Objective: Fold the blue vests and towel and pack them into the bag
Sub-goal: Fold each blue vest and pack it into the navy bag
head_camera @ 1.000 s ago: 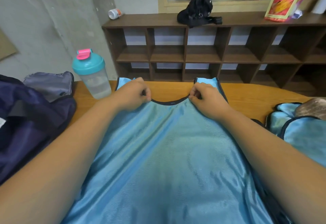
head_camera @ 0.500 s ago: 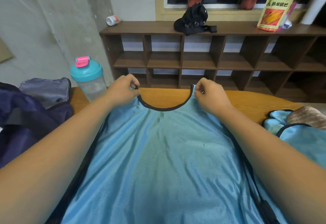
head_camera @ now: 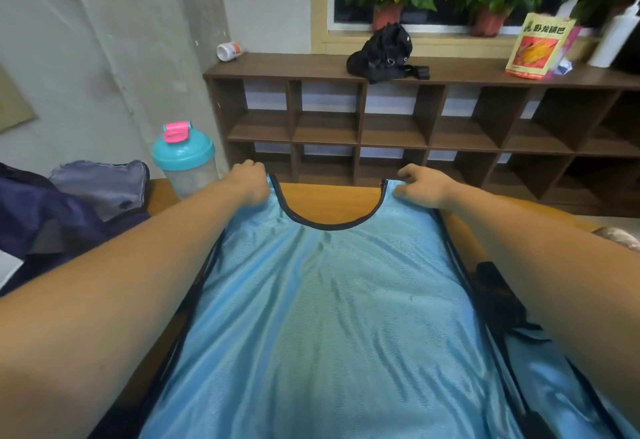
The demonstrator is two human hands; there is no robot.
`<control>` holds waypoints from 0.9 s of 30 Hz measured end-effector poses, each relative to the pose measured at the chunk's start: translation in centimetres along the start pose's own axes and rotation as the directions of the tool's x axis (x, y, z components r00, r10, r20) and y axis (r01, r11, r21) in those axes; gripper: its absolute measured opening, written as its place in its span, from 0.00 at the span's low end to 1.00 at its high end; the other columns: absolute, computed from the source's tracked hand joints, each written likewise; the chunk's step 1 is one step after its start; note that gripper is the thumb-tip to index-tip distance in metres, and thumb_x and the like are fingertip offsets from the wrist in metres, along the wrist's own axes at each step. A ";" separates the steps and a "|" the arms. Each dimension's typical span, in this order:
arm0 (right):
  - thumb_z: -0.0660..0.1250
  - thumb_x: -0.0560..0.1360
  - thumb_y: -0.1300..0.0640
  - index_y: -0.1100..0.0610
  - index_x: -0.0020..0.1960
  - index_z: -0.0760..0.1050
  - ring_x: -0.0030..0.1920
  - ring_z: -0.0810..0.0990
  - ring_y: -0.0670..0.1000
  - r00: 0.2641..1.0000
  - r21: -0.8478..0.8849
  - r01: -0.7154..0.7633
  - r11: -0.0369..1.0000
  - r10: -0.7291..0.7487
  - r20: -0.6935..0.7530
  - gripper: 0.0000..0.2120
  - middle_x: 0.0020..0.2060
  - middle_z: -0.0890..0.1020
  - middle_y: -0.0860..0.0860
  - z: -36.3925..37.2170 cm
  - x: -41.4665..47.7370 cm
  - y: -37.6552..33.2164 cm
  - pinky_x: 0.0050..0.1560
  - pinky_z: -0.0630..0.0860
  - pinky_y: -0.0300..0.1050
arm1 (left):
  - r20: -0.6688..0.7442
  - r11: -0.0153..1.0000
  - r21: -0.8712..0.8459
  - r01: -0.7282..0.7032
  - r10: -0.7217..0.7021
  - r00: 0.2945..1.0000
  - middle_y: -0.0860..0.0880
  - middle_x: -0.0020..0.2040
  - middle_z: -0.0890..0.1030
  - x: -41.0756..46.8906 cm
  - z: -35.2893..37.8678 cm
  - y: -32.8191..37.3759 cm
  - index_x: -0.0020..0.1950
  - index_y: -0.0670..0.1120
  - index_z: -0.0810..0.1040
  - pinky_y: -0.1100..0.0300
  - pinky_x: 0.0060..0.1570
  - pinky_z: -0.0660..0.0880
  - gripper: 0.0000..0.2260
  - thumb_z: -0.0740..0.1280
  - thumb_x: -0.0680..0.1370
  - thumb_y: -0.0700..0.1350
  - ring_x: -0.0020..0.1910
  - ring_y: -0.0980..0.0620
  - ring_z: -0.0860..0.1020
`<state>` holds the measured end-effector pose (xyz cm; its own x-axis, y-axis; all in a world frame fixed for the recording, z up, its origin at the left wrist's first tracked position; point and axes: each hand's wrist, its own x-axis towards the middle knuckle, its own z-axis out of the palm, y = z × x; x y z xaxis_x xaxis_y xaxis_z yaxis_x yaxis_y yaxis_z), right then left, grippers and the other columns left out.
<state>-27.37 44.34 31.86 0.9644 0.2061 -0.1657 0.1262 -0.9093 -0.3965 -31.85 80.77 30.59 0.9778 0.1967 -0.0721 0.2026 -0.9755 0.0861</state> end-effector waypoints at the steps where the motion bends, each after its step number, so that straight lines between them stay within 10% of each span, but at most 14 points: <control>1: 0.69 0.81 0.46 0.53 0.79 0.68 0.73 0.74 0.58 1.000 0.028 0.010 1.000 -0.010 0.003 0.30 0.75 0.75 0.54 -0.1 0.2 0.1 0.75 0.69 0.56 | 0.001 1.000 0.009 0.001 -0.001 1.000 0.37 0.73 0.71 0.1 0.1 0.1 0.77 0.39 0.69 0.44 0.70 0.71 0.21 0.60 0.84 0.43 0.71 0.35 0.72; 9: 0.75 0.77 0.62 0.54 0.55 0.82 0.49 0.82 0.52 0.993 0.147 0.090 0.985 -0.078 -0.088 0.09 0.46 0.83 0.51 -2.1 0.0 0.2 0.42 0.75 0.41 | -0.169 0.993 -0.044 -0.110 0.101 0.980 0.42 0.51 0.80 0.0 -0.7 0.0 0.55 0.44 0.71 0.46 0.53 0.76 0.05 0.66 0.83 0.43 0.52 0.39 0.79; 27: 0.78 0.76 0.62 0.49 0.63 0.79 0.46 0.81 0.45 0.897 0.033 0.408 0.912 -0.394 -0.198 0.18 0.49 0.84 0.48 -9.4 -16.7 -4.0 0.47 0.75 0.39 | -0.408 0.898 -0.006 -0.439 0.399 0.821 0.52 0.45 0.80 -15.5 -12.7 0.1 0.48 0.49 0.82 0.54 0.47 0.73 0.04 0.75 0.79 0.47 0.47 0.49 0.79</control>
<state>-41.76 41.13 44.71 0.8617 0.4719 0.1863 0.5010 -0.7334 -0.4596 -46.31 78.86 44.32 0.9058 -0.1873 0.3800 -0.2473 -0.9620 0.1155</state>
